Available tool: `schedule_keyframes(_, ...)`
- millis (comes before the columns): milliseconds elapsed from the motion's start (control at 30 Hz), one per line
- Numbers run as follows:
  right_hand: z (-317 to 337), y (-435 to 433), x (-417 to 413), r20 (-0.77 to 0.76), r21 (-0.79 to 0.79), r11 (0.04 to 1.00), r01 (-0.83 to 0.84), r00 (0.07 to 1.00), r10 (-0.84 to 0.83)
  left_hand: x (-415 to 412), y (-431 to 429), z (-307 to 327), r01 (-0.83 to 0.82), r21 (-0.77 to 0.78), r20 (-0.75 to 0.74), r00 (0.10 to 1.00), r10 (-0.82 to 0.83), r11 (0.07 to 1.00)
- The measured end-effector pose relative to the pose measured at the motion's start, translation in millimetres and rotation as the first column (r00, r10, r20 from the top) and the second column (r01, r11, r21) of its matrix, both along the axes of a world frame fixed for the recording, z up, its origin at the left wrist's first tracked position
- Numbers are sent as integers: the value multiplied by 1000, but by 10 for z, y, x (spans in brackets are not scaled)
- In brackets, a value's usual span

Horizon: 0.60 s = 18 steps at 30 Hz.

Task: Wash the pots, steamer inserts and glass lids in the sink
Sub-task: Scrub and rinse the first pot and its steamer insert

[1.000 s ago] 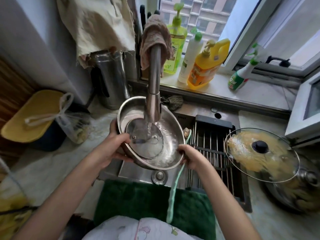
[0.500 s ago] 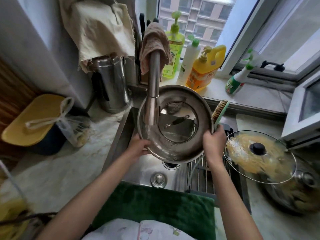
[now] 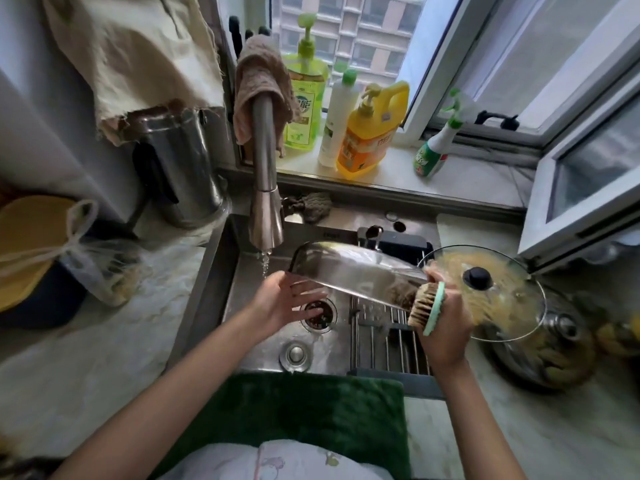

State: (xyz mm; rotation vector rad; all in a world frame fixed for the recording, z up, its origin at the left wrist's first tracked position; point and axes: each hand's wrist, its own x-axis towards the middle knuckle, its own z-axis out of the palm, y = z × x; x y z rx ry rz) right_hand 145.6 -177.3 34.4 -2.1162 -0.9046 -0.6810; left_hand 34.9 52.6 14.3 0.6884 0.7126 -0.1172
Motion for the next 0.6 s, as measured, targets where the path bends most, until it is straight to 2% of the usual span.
schedule_keyframes(67, -61, -77, 12, -2, 53, 998, -38, 999, 39, 2, -64, 142, -92, -250, 70, 991, 113, 964)
schedule_keyframes(100, -69, -103, 14, -11, 93, 994, -48, 999, 49, 8, -108, 172, -141, -307, 44, 986, 162, 941)
schedule_keyframes(133, -62, -120, 20, -9, 120, 991, -57, 998, 58, 29, -145, 161, -188, -280, -4, 981, 194, 942)
schedule_keyframes(167, -41, -130, 27, 11, 124, 990, -63, 998, 62, 55, -175, 115, -215, -166, -60, 976, 208, 962)
schedule_keyframes(200, -19, -138, 44, 37, 106, 992, -63, 998, 59, 58, -195, 41, -204, 34, -112, 972, 207, 978)
schedule_keyframes(233, 0, -148, 62, 65, 75, 996, -56, 997, 51, 40, -212, -34, -151, 290, -147, 969, 200, 945)
schedule_keyframes(267, 19, -165, 83, 81, 44, 998, -42, 996, 38, 6, -229, -111, -45, 546, -155, 976, 154, 837)
schedule_keyframes(300, 34, -190, 109, 88, 18, 999, -33, 996, 31, -34, -257, -140, 51, 753, -138, 987, 82, 656)
schedule_keyframes(333, 51, -203, 133, 92, -7, 999, -32, 995, 32, -75, -292, -104, 76, 903, -90, 996, 14, 424)
schedule_keyframes(367, 81, -211, 147, 96, -35, 999, -27, 995, 30, -97, -336, -16, 38, 980, -25, 997, -68, 193)
schedule_keyframes(400, 116, -231, 151, 99, -62, 998, -16, 995, 22, -85, -372, 81, -38, 999, 39, 987, -155, 10)
schedule_keyframes(433, 157, -219, 151, 104, -82, 996, -16, 994, 24, -48, -357, 161, -116, 986, 86, 968, -237, -116)
schedule_keyframes(467, 193, -225, 161, 103, -102, 994, -24, 994, 34, 18, -347, 208, -175, 967, 110, 942, -316, -184)
schedule_keyframes(500, 229, -204, 177, 91, -126, 991, -36, 995, 47, 91, -317, 240, -200, 958, 115, 925, -363, -206)
schedule_keyframes(600, 333, -151, 303, 7, -242, 970, -20, 1000, 22, 364, -239, 280, -238, 965, 189, 923, -336, -110)
